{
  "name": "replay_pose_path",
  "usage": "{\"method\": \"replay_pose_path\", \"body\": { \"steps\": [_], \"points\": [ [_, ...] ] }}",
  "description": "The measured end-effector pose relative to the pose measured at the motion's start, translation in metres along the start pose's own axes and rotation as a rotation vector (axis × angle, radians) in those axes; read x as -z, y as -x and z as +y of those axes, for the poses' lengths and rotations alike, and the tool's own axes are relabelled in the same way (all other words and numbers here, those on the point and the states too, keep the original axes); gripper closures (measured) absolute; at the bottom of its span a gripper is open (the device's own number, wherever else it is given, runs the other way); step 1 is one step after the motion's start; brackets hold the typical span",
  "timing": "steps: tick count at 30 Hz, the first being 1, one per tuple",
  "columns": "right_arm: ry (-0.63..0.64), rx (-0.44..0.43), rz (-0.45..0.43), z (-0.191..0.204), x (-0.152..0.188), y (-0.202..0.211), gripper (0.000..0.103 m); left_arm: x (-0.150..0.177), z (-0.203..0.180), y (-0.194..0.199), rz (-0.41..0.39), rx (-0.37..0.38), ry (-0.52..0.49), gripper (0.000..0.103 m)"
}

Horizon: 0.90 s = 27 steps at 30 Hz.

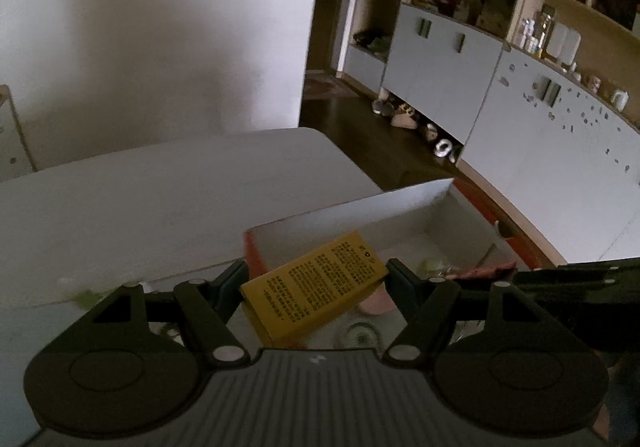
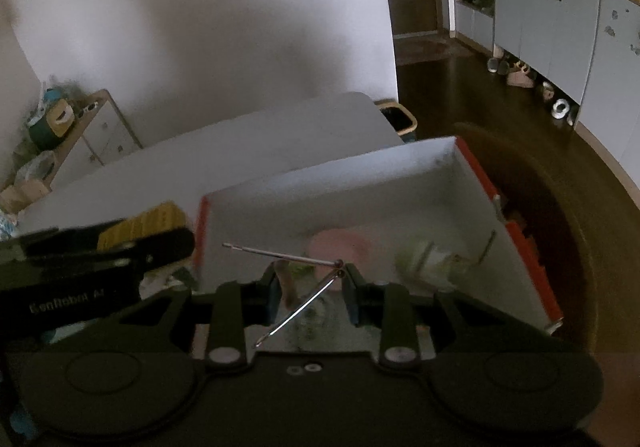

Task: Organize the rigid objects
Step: 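Carry the yellow carton and binder clip into the red box and open both grippers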

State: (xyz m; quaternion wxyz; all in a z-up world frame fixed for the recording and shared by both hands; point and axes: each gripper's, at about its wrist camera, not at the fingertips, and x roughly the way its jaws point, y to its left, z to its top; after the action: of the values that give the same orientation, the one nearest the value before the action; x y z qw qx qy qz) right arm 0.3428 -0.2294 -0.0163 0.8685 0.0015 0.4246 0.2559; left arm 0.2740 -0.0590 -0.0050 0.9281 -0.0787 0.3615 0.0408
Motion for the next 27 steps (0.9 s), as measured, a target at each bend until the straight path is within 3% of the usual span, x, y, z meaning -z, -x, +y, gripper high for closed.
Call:
{"method": "replay_pose_path", "body": {
  "steps": [12, 27],
  "points": [
    [0.035, 0.004, 0.07, -0.061, 0.002, -0.02, 0.073, -0.012, -0.054, -0.066, 0.091, -0.014, -0.057, 0.029],
    [0.134, 0.009, 0.114, -0.073, -0.001, -0.055, 0.073, -0.012, -0.073, -0.142, 0.195, -0.083, -0.089, 0.028]
  ]
}}
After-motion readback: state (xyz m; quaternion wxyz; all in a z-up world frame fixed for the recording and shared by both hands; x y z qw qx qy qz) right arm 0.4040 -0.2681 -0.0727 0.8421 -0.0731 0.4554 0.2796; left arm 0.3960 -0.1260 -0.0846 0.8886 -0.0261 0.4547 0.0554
